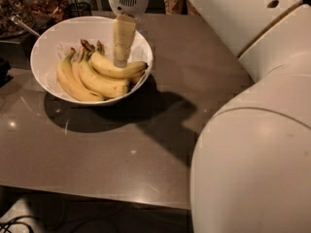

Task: Pick banana from white bowl

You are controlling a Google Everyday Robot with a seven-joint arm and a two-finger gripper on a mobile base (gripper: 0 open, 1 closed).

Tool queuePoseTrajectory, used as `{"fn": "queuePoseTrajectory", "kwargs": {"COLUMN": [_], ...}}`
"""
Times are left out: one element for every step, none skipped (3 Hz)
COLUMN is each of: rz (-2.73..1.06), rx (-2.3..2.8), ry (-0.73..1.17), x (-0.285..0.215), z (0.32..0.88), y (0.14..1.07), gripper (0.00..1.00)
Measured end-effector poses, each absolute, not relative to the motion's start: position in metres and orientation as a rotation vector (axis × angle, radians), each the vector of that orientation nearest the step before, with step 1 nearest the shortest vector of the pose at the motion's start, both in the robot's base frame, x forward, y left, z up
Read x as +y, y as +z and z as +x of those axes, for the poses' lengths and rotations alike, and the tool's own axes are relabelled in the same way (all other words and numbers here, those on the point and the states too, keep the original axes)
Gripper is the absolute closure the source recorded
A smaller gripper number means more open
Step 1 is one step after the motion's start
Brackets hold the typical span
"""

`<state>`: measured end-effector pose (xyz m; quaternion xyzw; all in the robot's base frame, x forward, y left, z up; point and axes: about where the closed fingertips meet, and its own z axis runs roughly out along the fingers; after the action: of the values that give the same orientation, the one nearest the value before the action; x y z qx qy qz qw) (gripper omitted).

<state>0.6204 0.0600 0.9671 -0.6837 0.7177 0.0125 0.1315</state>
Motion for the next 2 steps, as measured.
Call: {"fn": "queuePoseTrajectory", "kwargs": {"rz": [-2.019,-2.034], "rx": [2.074,2.073], "ry": [0.073,0.114], "x": [0.0762,0.0849], "z": [0.6218,0.6232], "y": [0.9569,0.949], "gripper": [0.0,0.18]}}
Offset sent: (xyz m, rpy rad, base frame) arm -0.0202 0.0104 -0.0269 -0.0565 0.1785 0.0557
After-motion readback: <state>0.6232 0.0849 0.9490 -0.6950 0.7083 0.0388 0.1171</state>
